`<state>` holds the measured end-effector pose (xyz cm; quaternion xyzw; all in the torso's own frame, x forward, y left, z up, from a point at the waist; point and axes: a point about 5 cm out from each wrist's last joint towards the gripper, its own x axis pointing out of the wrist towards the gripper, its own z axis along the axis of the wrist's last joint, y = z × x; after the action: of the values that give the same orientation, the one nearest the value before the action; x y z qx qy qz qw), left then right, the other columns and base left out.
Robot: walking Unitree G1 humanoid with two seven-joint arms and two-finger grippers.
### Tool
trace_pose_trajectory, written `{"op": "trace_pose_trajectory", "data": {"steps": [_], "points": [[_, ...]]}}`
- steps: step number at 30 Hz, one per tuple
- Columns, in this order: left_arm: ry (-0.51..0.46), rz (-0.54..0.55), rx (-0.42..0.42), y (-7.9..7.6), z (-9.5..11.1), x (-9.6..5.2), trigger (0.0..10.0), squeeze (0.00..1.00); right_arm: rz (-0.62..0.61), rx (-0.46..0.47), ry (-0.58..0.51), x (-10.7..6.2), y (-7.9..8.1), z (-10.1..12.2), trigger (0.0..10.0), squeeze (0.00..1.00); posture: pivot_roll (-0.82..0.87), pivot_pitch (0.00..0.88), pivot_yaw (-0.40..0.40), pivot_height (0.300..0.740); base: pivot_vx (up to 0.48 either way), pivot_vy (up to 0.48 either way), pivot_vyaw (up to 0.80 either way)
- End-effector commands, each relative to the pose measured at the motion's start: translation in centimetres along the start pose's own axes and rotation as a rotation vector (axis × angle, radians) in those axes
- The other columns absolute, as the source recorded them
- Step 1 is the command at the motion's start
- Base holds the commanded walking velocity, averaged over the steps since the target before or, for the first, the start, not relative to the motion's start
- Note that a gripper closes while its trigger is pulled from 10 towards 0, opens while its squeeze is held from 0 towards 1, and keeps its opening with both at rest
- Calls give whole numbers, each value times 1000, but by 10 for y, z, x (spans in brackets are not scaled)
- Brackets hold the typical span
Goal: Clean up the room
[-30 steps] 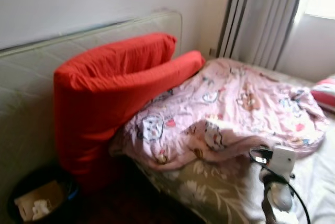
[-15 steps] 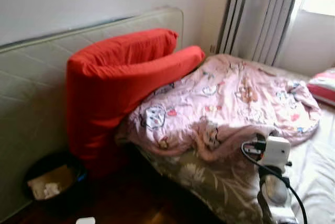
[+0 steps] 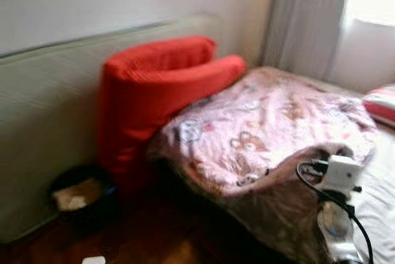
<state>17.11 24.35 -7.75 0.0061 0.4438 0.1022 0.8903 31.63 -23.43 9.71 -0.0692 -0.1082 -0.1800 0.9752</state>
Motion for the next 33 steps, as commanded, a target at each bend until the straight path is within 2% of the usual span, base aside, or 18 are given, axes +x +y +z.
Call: {"op": "trace_pose_trajectory", "data": {"steps": [1,5,6,9,12,13,17,22,24,29,33], "points": [[-8,4,8,4,7,1,10000,0,-12,-3,-29,5,-1,7,10000,0,-16,0,-20,740,0,0,0],[-6,2,10,3,6,1,10000,0,-61,-29,19,2,-8,0,10000,0,-16,0,-20,740,0,0,0],[-9,-3,12,1,7,2,10000,0,-101,-72,79,0,-14,-9,10000,0,-16,0,-20,740,0,0,0],[-9,-8,14,0,7,2,10000,0,-173,-65,208,-10,-27,-28,10000,0,-15,0,-20,740,0,0,0],[-9,-9,15,0,8,2,10000,0,-216,-64,260,-15,-34,-36,10000,0,-12,0,-21,740,0,0,0],[-9,-10,16,0,8,2,10000,0,-257,-68,305,-19,-41,-42,10000,0,-12,0,-20,740,0,0,0],[-7,-13,19,-1,7,2,10000,0,-308,-71,376,-25,-49,-51,10000,0,-13,0,-19,740,0,0,0],[-6,-16,24,-1,8,2,10000,0,-271,-91,452,-30,-46,-60,10000,0,-14,0,-19,740,0,0,0],[-6,-21,34,-1,8,2,10000,0,-216,-107,559,-39,-39,-72,10000,0,-15,0,-18,740,0,0,0],[-8,-28,48,-3,9,2,10000,0,-175,-126,636,-49,-32,-82,10000,0,-13,0,-17,740,0,0,0],[-9,-28,49,-3,9,2,10000,0,-173,-113,640,-49,-32,-83,10000,0,-12,0,-17,740,0,0,0]]}}
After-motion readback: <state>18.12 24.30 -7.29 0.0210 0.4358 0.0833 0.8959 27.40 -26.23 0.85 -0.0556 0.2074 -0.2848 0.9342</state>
